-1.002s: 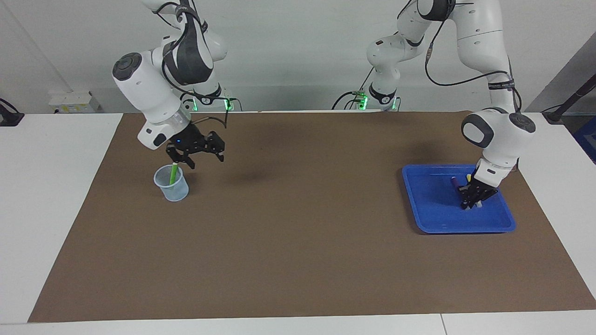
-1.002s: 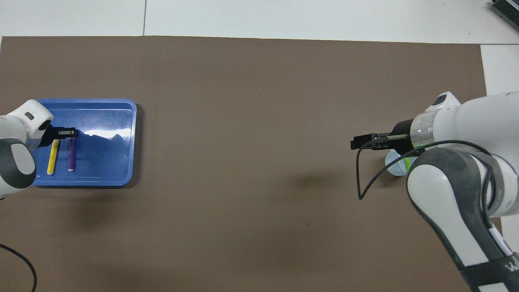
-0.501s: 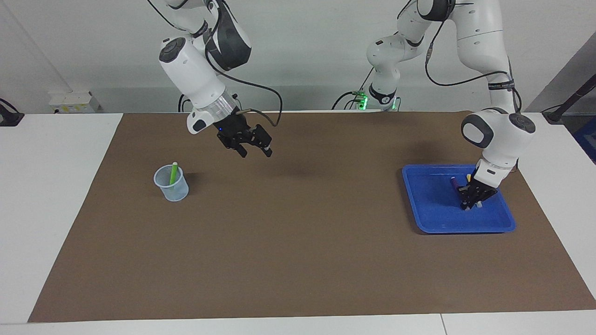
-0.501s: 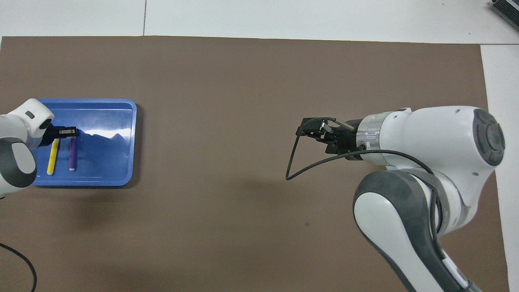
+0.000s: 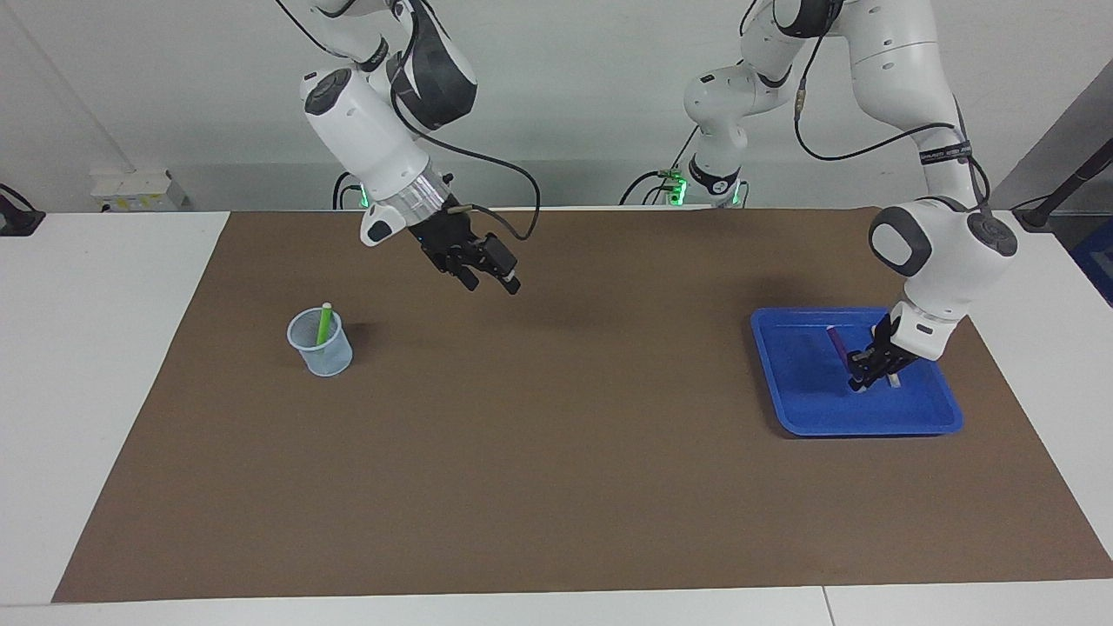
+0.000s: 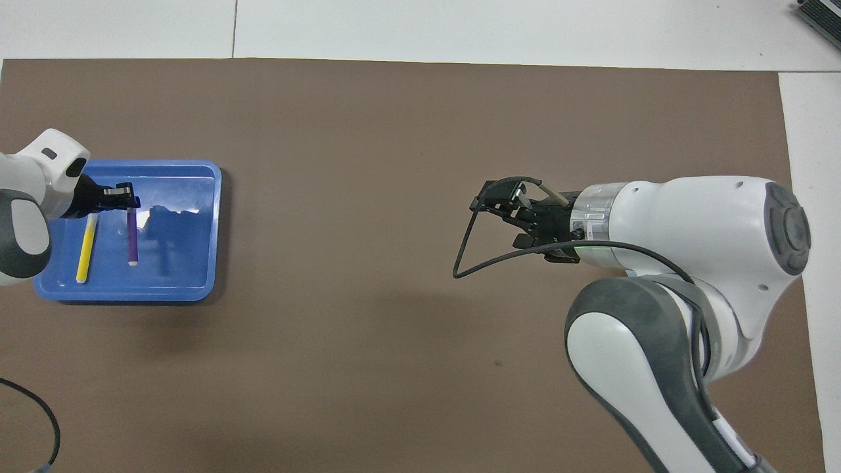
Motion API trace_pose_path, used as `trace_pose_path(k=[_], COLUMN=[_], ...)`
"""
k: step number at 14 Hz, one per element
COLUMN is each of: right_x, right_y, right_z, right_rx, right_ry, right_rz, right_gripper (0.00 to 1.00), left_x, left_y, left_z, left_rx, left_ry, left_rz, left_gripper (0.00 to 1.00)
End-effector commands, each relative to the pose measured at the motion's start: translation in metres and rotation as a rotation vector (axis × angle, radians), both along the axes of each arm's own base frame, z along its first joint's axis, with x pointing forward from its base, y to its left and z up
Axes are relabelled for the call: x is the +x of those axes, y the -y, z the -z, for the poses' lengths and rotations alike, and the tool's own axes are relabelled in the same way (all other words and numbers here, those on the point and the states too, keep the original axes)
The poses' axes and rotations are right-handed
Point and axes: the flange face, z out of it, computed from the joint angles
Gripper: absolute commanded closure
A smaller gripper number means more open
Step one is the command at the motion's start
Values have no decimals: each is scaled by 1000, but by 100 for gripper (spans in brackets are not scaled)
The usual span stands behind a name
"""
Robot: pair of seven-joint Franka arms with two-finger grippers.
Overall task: Transfer and insert pens with both arms
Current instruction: 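Grasp the purple pen with the left gripper while the right gripper returns, then lift the purple pen toward the right gripper with the left gripper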
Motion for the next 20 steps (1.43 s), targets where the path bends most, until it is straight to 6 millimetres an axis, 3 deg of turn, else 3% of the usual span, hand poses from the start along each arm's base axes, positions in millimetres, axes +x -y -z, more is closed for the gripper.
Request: trace_pose_path(k=[1,7,11,14,18,20], right_x=[2,2,-1,-1,-2,0], right_y=[-1,-1,-15,-18,-26,-33], right_z=[0,-1,-3,-4,0,-1], right_rx=[52,61,99,103,105,116], right_ry=[-13,-11,16,20,21,51], right_rz=[38,45,62,63,58,104], right_gripper=[0,0,0,0,0,0], left_x=[-6,-12,-23,-33,-48,-60], left_y=[26,84,117,150,175,202], left_z=[-33,-73,-98,-129,-166,-177], left_rx=[-4,-140,-274,-367,-491,-510], left_ry=[-35,-87,-165,-198,-263,-291], left_rz=[-103,-495,-763,-930,-1197,-1280], left_gripper=[100,100,100,100,100,100])
